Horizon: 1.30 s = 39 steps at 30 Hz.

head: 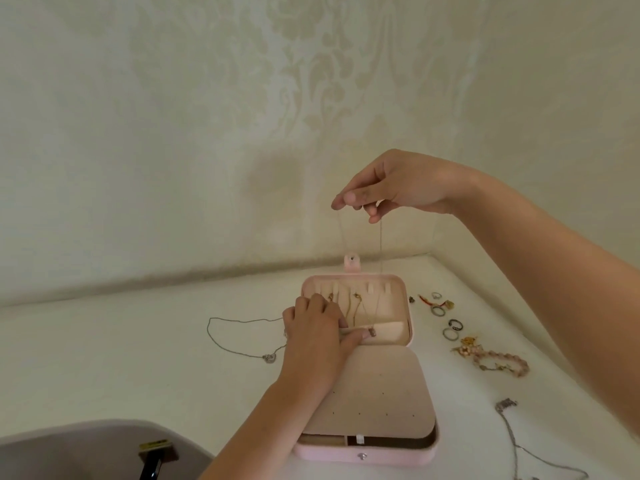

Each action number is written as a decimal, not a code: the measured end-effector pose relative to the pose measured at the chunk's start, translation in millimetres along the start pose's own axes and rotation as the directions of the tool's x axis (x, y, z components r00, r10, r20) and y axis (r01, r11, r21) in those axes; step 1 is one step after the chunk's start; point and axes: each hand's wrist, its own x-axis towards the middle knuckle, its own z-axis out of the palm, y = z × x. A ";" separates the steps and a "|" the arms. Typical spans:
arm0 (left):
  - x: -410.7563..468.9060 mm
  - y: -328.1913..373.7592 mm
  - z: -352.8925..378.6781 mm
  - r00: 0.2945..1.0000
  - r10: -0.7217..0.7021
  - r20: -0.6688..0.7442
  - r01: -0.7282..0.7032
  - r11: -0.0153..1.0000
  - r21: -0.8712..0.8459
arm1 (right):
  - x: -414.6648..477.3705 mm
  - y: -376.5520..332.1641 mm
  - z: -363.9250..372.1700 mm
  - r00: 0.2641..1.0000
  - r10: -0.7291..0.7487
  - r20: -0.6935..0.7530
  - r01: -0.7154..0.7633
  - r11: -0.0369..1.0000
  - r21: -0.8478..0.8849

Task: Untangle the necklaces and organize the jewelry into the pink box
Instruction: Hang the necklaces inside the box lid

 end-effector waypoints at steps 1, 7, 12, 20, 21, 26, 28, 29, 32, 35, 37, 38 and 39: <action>-0.4 -0.1 0.9 0.997 0.021 -0.070 -0.023 0.999 -0.024 | 0.3 -2.5 -1.1 1.000 -0.005 0.000 0.005 1.000 -0.005; -1.7 -2.5 4.5 0.967 0.045 -0.250 -0.061 0.997 -0.056 | -1.7 -23.3 -13.7 0.998 -0.051 -0.027 0.051 0.999 -0.003; -1.5 -2.4 6.1 0.966 0.040 -0.255 -0.056 0.997 -0.055 | -3.9 -31.4 -18.0 0.999 -0.053 -0.009 0.052 0.998 -0.046; -2.7 -2.2 5.0 0.958 0.034 -0.284 -0.050 0.997 -0.052 | -10.4 -19.5 -13.7 1.000 -0.002 0.025 0.005 0.993 -0.120; -2.7 -2.4 5.3 0.958 0.032 -0.284 -0.049 0.997 -0.051 | -11.3 -18.7 -13.3 1.000 0.000 0.026 0.003 0.992 -0.123; -2.9 -3.3 3.6 0.959 0.029 -0.282 -0.047 0.997 -0.058 | -16.5 -15.8 -12.0 1.000 0.004 0.026 0.000 0.993 -0.121; -2.9 -2.7 3.2 0.961 0.025 -0.274 -0.042 0.998 -0.057 | -19.0 -11.3 -10.0 0.999 0.015 0.030 -0.011 0.991 -0.134; -3.1 -2.3 2.9 0.964 0.022 -0.266 -0.039 0.998 -0.056 | -20.2 -8.2 -8.4 0.999 0.018 0.026 -0.014 0.989 -0.146; -3.2 -1.5 1.7 0.970 0.020 -0.244 -0.035 0.998 -0.055 | -24.2 1.6 0.7 1.000 0.021 -0.003 -0.021 0.980 -0.196; -3.4 -1.8 1.4 0.968 0.029 -0.249 -0.044 0.998 -0.054 | -30.7 11.5 19.2 1.000 0.018 -0.012 -0.020 0.976 -0.219; -3.3 -1.9 1.3 0.966 0.032 -0.258 -0.047 0.998 -0.052 | -37.7 20.5 32.7 0.999 0.018 -0.044 -0.029 0.962 -0.270; -3.5 -1.9 1.2 0.964 0.033 -0.265 -0.048 0.998 -0.048 | -41.7 25.3 39.0 0.997 0.012 -0.074 -0.035 0.951 -0.307; -3.6 -1.8 1.1 0.962 0.033 -0.272 -0.047 0.998 -0.046 | -45.7 30.5 45.4 0.994 0.001 -0.109 -0.039 0.935 -0.353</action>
